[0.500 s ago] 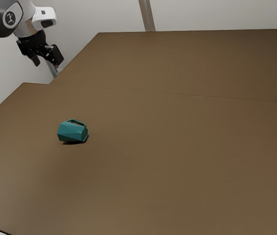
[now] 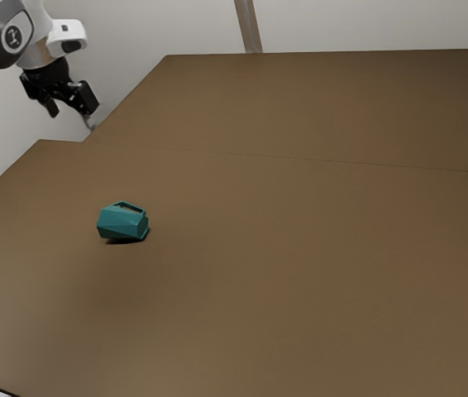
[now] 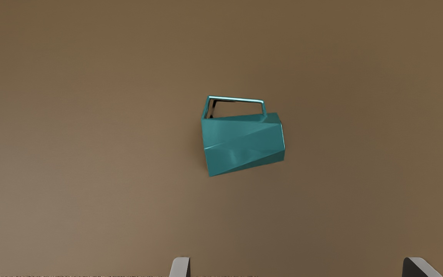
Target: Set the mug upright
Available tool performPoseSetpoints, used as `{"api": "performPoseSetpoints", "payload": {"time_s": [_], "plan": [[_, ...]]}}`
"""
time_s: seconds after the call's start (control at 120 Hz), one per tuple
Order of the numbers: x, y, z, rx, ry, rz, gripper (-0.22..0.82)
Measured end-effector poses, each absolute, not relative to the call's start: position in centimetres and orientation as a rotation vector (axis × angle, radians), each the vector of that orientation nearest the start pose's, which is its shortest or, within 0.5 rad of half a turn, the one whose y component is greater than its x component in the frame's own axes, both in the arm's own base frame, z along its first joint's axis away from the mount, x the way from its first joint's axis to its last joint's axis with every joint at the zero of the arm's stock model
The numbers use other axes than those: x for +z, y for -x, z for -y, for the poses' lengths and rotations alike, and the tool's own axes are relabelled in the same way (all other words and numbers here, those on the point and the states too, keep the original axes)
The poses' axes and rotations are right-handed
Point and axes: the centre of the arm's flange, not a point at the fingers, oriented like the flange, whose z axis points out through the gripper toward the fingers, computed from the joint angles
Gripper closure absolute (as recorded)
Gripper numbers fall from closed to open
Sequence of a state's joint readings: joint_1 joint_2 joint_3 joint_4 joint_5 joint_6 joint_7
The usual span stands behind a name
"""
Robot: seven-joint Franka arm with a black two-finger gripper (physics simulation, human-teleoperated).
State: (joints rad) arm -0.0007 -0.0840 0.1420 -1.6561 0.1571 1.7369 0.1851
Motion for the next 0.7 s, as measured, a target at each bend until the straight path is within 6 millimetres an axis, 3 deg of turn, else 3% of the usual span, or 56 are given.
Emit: {"api": "performPoseSetpoints", "payload": {"time_s": [0.125, 0.375, 0.533, 0.7], "plan": [[62.8, -53.6, -12.8, -0.169, 3.026, 0.027, 0.00], [53.4, -53.3, -24.2, 0.008, 3.217, 0.446, 0.00], [48.0, -56.2, -24.4, 0.072, 3.331, 0.486, 0.00], [43.2, -57.4, -27.8, 0.100, 3.407, 0.569, 0.00]]}}
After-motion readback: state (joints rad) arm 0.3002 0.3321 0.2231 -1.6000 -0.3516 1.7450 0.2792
